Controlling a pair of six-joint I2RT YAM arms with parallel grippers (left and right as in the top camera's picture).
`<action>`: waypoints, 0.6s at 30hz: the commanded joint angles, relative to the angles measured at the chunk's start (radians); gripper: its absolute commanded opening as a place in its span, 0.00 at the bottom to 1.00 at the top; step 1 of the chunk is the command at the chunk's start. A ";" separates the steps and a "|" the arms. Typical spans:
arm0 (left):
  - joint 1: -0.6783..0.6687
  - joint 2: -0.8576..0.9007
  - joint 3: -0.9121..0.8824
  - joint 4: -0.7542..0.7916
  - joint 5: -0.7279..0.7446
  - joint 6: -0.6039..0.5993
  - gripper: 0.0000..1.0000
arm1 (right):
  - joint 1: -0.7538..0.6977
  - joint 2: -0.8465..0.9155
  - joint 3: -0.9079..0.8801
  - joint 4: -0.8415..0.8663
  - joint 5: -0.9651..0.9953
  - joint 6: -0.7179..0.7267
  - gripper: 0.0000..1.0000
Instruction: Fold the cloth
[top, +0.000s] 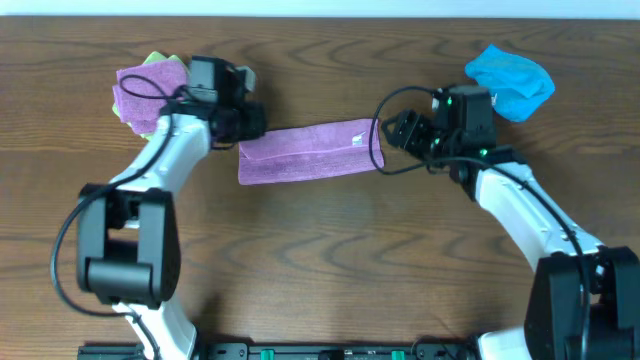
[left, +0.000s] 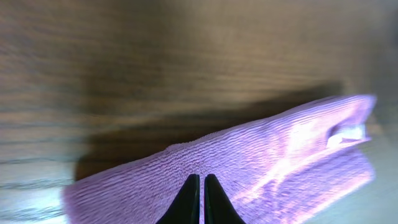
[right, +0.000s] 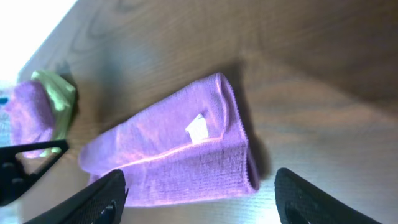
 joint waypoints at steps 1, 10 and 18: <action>-0.024 0.044 0.012 -0.006 -0.098 0.005 0.06 | -0.001 0.003 -0.080 0.077 -0.055 0.142 0.77; -0.049 0.117 0.012 -0.014 -0.208 0.008 0.06 | 0.000 0.003 -0.195 0.206 -0.060 0.238 0.78; -0.049 0.139 0.012 -0.014 -0.206 0.003 0.06 | 0.035 0.060 -0.201 0.285 -0.034 0.264 0.77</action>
